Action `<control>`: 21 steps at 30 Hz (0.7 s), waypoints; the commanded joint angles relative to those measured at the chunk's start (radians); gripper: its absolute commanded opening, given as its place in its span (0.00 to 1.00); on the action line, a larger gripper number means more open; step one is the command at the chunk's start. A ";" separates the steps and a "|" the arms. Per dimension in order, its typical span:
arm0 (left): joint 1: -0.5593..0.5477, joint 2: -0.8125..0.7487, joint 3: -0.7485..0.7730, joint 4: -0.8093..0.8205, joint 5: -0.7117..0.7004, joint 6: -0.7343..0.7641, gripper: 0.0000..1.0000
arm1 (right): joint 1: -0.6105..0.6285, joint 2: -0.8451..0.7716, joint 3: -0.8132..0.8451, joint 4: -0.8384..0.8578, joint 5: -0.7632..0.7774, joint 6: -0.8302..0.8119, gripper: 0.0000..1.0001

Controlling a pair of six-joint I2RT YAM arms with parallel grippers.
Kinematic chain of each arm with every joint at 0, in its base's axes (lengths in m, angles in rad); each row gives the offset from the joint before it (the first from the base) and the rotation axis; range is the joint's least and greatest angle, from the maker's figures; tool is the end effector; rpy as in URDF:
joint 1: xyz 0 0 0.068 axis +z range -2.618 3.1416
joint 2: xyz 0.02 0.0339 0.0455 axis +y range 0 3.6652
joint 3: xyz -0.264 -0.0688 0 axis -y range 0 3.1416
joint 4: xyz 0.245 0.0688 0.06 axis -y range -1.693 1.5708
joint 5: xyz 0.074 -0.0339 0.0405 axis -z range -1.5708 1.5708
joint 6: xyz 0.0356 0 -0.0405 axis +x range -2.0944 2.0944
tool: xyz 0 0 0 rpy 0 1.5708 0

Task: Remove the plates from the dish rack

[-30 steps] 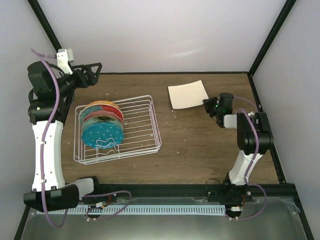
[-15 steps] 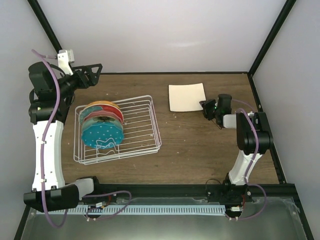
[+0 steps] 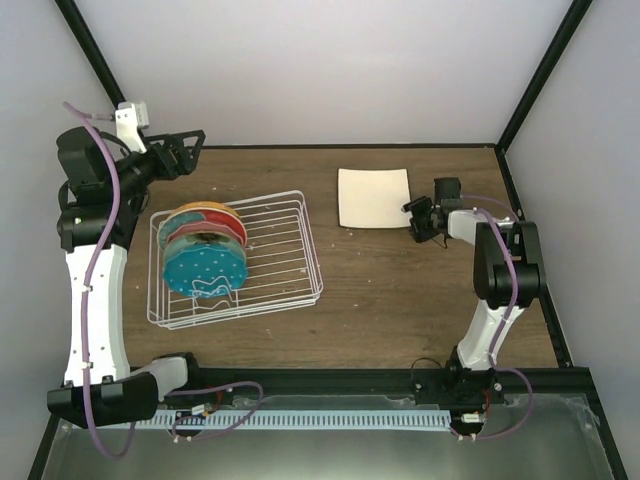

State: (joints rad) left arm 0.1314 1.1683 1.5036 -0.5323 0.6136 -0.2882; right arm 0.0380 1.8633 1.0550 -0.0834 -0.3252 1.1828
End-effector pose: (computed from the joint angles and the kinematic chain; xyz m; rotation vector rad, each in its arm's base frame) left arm 0.2300 0.0097 0.4735 0.0789 1.7752 -0.6536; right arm 0.3757 0.0257 0.1467 1.2948 2.2904 0.8849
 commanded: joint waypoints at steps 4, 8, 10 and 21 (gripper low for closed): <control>0.005 -0.025 -0.019 0.019 0.017 0.000 1.00 | 0.007 -0.079 0.068 -0.273 0.170 -0.028 0.70; 0.005 -0.033 -0.019 0.017 0.012 0.003 1.00 | 0.008 -0.208 0.027 -0.285 0.331 -0.047 0.70; 0.005 -0.033 -0.020 0.011 0.009 0.003 1.00 | 0.008 -0.309 -0.024 -0.153 0.357 -0.114 0.69; 0.005 0.005 -0.042 -0.018 -0.055 -0.020 1.00 | 0.422 -0.200 0.415 0.048 -0.084 -1.128 0.67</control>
State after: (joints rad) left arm 0.1314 1.1633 1.4754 -0.5461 0.5800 -0.2920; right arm 0.2043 1.6173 1.3346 -0.0269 -0.2729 0.5369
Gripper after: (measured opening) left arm 0.998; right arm 0.669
